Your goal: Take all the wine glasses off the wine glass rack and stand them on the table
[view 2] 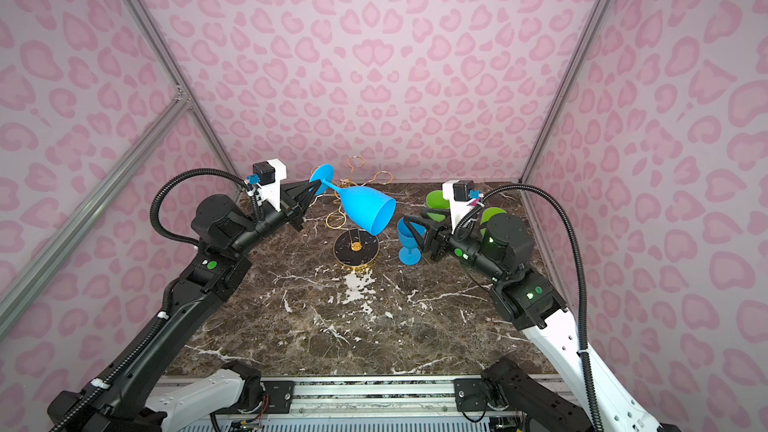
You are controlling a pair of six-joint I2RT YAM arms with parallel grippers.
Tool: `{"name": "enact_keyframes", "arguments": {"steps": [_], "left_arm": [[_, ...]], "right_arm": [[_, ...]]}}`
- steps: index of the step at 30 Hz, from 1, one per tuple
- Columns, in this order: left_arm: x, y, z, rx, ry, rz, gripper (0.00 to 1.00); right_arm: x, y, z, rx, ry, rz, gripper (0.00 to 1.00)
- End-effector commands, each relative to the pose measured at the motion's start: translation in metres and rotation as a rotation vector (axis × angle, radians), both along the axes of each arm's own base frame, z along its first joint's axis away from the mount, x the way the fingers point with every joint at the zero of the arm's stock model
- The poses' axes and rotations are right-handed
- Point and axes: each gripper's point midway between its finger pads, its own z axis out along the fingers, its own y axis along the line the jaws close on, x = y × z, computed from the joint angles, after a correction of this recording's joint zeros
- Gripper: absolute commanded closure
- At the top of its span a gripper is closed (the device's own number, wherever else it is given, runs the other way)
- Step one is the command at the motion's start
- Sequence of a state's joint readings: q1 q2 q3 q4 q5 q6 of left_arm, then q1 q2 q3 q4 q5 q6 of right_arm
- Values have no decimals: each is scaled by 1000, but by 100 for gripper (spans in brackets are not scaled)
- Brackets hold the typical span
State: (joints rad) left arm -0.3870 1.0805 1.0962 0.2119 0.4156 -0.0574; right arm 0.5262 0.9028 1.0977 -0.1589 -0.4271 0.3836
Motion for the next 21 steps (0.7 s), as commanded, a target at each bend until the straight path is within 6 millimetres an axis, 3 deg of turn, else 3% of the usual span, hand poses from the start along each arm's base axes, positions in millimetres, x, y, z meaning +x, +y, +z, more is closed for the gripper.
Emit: {"name": "enact_keyframes", "arguments": {"steps": [1,11,21], "left_arm": [[-4,2,10,-41,-26,-2,97],[-4,3,10,-51,-25,0,97],[-11,4,15,-66,-32,-13,97]], "right_arm": [[3,9,12,73,-21,35,49],[14,45,7,56,1,87,55],[27,66,5,52,6,101,87]]}}
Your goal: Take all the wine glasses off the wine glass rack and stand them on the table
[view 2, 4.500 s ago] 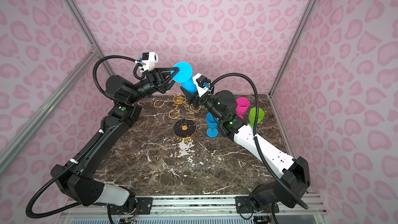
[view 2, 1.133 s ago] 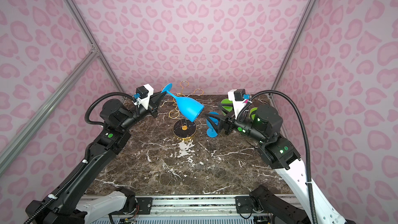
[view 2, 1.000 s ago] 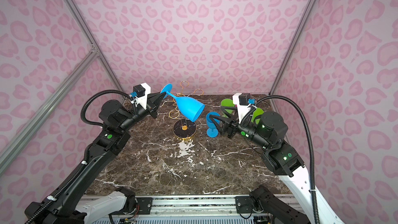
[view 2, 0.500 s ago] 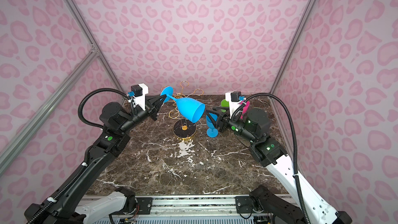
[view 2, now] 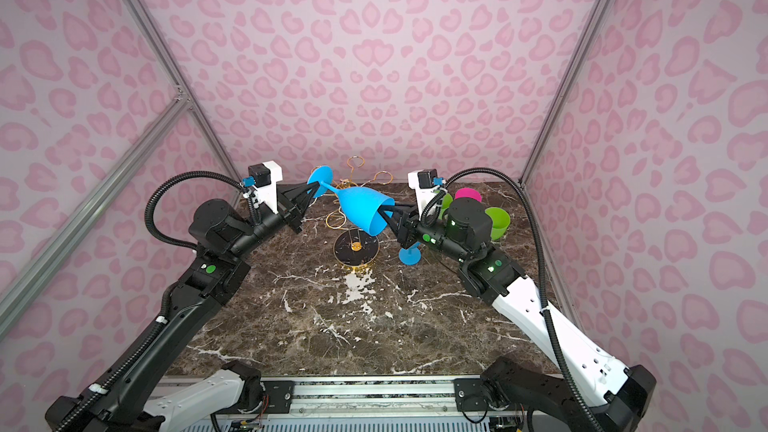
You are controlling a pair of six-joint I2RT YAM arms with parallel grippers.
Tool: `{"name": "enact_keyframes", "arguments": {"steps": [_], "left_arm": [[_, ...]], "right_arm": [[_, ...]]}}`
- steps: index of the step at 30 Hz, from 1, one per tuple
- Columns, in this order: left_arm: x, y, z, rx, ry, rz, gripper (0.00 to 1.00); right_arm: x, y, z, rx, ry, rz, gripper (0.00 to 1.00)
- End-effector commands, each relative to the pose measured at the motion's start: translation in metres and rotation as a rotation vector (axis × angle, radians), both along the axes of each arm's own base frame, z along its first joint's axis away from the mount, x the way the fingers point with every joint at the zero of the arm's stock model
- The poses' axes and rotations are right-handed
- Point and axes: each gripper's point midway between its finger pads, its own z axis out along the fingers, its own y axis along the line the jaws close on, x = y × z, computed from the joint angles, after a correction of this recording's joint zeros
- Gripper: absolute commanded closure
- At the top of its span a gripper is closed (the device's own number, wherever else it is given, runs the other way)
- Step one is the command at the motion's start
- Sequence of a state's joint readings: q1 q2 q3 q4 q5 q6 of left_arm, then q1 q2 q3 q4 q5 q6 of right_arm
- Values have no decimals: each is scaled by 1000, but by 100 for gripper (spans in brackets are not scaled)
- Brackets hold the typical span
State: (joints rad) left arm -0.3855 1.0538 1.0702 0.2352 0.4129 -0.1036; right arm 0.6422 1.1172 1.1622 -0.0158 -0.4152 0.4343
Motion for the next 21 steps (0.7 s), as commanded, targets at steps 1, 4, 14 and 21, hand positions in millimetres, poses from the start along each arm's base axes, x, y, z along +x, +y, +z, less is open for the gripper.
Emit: {"name": "enact_keyframes", "arguments": {"steps": [1,4,14,21], "left_arm": [[-5,1,12,-25,-41,-10,97],[-2,3,9,-33,-24,7,97],[1,21,1,-70,6,114,50],[-8,59,-10,-140,16,288,0]], "right_arm": [[2,4,12,26,-37,1,90],[3,6,14,30,-39,6,100],[3,-31,21,-4,-20,-97,100],[-15,-80,10,-119,9,-178,100]]}}
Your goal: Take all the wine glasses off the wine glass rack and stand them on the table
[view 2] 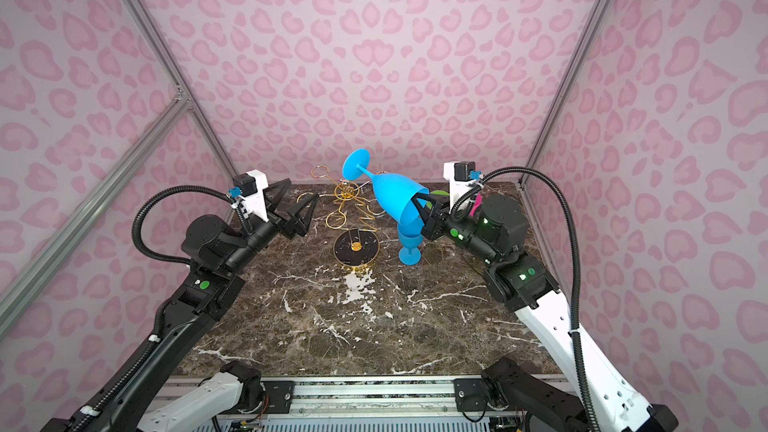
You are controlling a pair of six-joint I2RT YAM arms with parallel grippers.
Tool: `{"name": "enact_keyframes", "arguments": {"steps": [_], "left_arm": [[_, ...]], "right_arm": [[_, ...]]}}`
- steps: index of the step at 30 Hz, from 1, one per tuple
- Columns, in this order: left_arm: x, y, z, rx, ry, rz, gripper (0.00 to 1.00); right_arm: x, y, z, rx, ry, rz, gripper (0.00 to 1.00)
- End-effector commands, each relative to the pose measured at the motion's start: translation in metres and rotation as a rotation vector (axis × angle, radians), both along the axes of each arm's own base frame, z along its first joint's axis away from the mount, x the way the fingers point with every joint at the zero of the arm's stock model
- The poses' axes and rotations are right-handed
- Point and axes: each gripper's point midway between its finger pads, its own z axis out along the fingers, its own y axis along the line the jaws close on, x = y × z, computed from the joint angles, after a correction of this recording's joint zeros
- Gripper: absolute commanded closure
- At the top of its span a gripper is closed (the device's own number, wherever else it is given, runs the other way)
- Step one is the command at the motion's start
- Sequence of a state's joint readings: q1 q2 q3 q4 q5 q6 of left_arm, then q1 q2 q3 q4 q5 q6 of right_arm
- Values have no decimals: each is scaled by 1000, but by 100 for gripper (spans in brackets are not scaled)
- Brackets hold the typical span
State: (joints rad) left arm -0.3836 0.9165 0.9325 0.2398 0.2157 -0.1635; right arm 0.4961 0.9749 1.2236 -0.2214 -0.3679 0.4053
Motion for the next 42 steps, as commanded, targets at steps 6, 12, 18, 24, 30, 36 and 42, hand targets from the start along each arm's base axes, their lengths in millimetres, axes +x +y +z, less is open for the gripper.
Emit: {"name": "enact_keyframes", "arguments": {"steps": [6,12,18,24,30,36,42], "left_arm": [[-20,71,-13,-106,-56,328,3],[-33,103,-34,-102,-57,480,3],[-41,117,-38,-87,-70,539,3],[-38,122,-46,-94,-57,563,3],[-35,125,-49,-90,-54,578,3],[-31,125,-55,-61,-44,586,3],[-29,126,-59,-50,-38,594,3]], "right_arm": [[-70,-20,-44,-230,101,126,100],[-99,-30,-106,-356,304,155,100],[-110,-32,-153,-493,474,158,100],[-93,-48,-195,-692,644,20,100],[-71,-45,-217,-863,721,-57,100],[-45,-34,-235,-1040,779,-68,100],[-22,-21,-253,-1178,835,-42,100]]}}
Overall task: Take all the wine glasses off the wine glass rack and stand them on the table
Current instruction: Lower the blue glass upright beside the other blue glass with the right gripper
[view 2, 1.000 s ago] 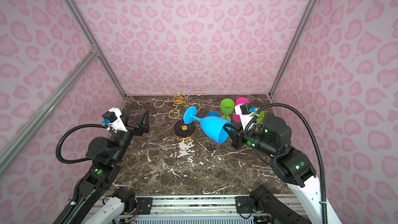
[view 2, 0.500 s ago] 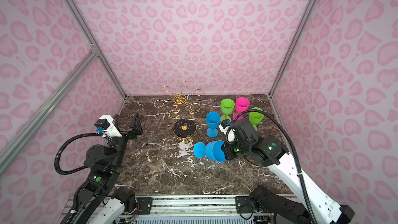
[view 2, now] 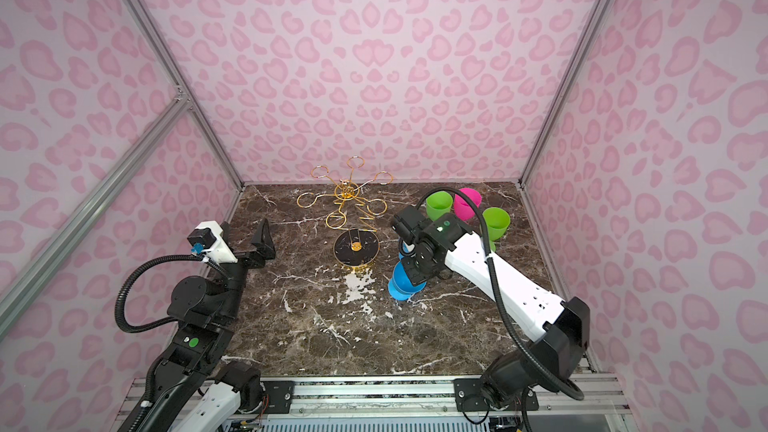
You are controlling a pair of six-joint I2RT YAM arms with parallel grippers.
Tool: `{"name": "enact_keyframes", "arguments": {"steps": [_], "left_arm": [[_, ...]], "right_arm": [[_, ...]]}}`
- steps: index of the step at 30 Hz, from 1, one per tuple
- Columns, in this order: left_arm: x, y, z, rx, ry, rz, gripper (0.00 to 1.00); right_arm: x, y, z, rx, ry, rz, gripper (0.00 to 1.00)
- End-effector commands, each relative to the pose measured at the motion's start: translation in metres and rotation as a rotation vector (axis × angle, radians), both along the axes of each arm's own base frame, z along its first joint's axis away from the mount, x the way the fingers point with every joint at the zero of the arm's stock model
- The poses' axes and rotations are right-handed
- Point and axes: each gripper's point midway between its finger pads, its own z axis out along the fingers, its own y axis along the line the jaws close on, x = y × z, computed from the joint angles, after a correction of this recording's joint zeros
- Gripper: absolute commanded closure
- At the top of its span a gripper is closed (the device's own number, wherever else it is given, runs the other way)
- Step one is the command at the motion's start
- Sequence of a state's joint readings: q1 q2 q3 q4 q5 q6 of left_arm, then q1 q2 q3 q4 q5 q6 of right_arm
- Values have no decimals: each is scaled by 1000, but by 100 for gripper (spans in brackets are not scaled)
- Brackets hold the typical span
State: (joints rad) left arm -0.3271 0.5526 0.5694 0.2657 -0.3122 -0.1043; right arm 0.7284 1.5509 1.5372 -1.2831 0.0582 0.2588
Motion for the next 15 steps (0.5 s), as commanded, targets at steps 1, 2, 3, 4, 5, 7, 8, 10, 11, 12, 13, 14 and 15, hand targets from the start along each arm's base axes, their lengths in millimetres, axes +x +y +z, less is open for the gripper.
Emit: {"name": "enact_keyframes", "arguments": {"steps": [1,2,3,4,5,7,8,10,11,12,13,14,15], "left_arm": [[0,2,5,3,-27,11,3],[1,2,4,5,-24,12,3],[1,2,4,8,-23,13,3],[1,3,4,9,-24,15,3],[1,3,3,10,-22,17,3],[1,4,3,11,-24,21,3],[2,4,3,13,-23,23,3],[2,6,2,15,-21,28,3],[2,6,1,13,-20,29,3],[3,7,0,10,-18,30,3],[3,7,0,10,-17,32,3],[3,7,-1,8,-17,33,3],[4,8,-2,7,-15,32,3]], "right_arm": [[3,-4,-12,-91,47,38,100],[5,-2,-15,-92,54,45,100],[8,1,-18,-95,61,48,100],[10,2,-21,-102,67,50,100],[12,3,-23,-105,70,53,100],[15,3,-28,-107,83,53,100],[15,4,-31,-112,93,55,100],[16,5,-36,-115,104,59,100],[16,5,-39,-117,109,60,100],[17,6,-41,-116,112,62,100],[17,6,-42,-119,115,60,100],[18,7,-43,-116,115,62,100],[18,7,-43,-113,119,63,100]]}}
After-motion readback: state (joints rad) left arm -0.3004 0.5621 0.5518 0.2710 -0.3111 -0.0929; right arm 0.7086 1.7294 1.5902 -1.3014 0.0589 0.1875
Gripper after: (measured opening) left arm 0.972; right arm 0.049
